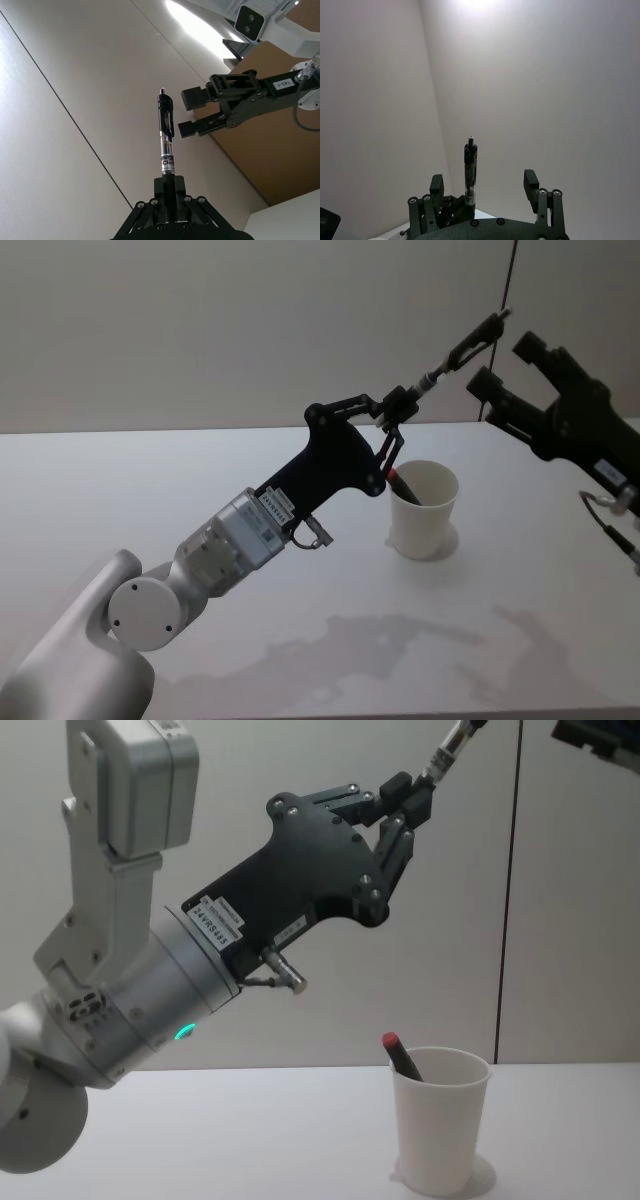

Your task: Place the pen into the pen holder.

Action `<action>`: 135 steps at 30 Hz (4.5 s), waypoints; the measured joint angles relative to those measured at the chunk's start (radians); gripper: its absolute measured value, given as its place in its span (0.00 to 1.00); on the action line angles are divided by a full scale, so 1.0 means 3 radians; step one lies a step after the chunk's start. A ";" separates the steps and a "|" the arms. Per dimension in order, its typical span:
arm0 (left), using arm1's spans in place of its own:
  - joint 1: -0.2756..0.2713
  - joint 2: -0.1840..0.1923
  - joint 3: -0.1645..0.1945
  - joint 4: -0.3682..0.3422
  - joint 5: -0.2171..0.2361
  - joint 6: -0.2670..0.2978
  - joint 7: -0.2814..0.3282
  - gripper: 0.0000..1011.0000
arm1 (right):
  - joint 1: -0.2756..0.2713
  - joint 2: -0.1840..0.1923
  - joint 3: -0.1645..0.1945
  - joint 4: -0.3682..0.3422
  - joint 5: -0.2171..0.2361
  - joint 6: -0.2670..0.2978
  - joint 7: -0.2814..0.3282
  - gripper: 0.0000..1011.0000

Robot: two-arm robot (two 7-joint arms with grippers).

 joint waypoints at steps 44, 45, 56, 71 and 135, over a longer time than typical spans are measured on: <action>0.0000 0.0000 0.0000 0.0000 0.0000 0.0000 0.0000 0.12 | 0.0146 -0.0257 -0.0306 -0.0235 -0.0265 0.0279 -0.0551 0.20; 0.0000 0.0000 0.0000 0.0000 0.0000 0.0000 0.0000 0.12 | 0.0146 -0.0258 -0.0308 -0.0238 -0.0268 0.0282 -0.0562 0.18; 0.0000 0.0000 0.0000 0.0000 0.0000 0.0000 0.0001 0.12 | 0.0163 -0.0267 -0.0331 -0.0246 -0.0284 0.0304 -0.0665 0.13; 0.0000 0.0000 0.0002 0.0000 0.0000 0.0000 0.0000 0.36 | 0.0207 -0.0273 -0.0351 -0.0201 -0.0277 0.0304 -0.0718 0.13; 0.0000 0.0000 0.0000 0.0000 0.0000 0.0000 0.0000 0.99 | 0.0374 -0.0320 -0.0364 0.0493 -0.1114 -0.0097 -0.1445 0.13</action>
